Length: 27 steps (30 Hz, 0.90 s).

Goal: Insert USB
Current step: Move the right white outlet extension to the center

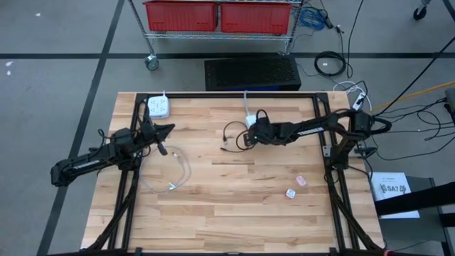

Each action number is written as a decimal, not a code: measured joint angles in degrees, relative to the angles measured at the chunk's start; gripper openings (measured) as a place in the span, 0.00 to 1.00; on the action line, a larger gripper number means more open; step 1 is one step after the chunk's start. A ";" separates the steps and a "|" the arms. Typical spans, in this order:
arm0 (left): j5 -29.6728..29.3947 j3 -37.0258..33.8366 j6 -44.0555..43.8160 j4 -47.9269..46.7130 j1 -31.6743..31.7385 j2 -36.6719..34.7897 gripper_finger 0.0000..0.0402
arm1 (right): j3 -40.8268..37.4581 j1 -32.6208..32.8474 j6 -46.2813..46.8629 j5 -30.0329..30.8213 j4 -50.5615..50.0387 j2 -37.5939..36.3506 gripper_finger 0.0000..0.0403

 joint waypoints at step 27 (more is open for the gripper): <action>0.00 -0.01 -0.01 -0.01 0.01 -0.02 0.04 | -0.22 2.33 -5.27 3.46 -2.65 -0.61 0.74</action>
